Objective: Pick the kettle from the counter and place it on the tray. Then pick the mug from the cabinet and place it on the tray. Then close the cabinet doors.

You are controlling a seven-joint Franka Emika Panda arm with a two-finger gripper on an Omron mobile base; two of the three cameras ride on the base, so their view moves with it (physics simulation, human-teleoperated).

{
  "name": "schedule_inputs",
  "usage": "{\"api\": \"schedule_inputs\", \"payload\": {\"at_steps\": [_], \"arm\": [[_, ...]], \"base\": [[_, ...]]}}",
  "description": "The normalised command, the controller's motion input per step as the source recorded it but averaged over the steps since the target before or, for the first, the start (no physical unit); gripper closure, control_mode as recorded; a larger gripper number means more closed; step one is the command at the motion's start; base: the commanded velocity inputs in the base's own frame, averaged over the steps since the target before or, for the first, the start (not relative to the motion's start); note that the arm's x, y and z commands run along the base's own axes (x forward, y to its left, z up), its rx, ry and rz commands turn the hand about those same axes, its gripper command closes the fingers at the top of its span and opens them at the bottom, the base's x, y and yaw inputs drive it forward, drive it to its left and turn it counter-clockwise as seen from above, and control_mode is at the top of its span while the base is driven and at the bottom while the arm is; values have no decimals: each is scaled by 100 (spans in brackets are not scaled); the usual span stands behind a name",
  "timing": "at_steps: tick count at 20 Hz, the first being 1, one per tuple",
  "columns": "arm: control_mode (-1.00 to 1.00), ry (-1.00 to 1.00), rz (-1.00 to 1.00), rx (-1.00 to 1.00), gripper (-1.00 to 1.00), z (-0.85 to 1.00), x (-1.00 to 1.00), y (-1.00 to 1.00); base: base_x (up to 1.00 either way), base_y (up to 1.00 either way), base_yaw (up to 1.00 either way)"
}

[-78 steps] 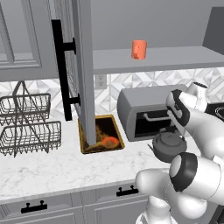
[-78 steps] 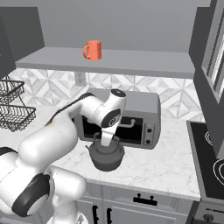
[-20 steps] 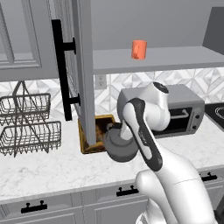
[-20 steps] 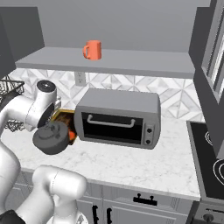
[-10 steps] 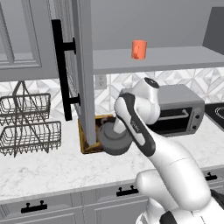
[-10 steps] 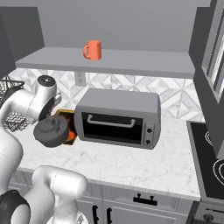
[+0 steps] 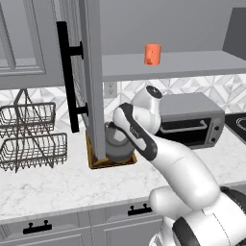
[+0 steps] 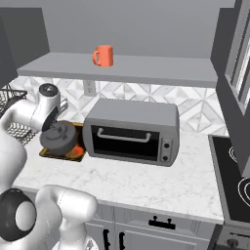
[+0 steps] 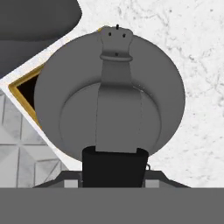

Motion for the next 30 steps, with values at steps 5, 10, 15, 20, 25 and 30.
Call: {"api": "schedule_inputs", "payload": {"at_steps": [5,10,15,20,25,30], "arm": [[-100,-1,-6,1,100,-29,38,13],[-100,-3,-6,0,100,-3,51,10],[-100,-3,-5,0,100,-1,42,7],[-100,0,-4,0,100,-2,46,8],[-100,0,-3,0,100,-12,41,2],[-100,0,-2,1,100,-9,44,0]], "base": [[0,0,0],[0,0,0],[0,0,0],[0,0,0],[0,0,0],[0,0,0]]}}
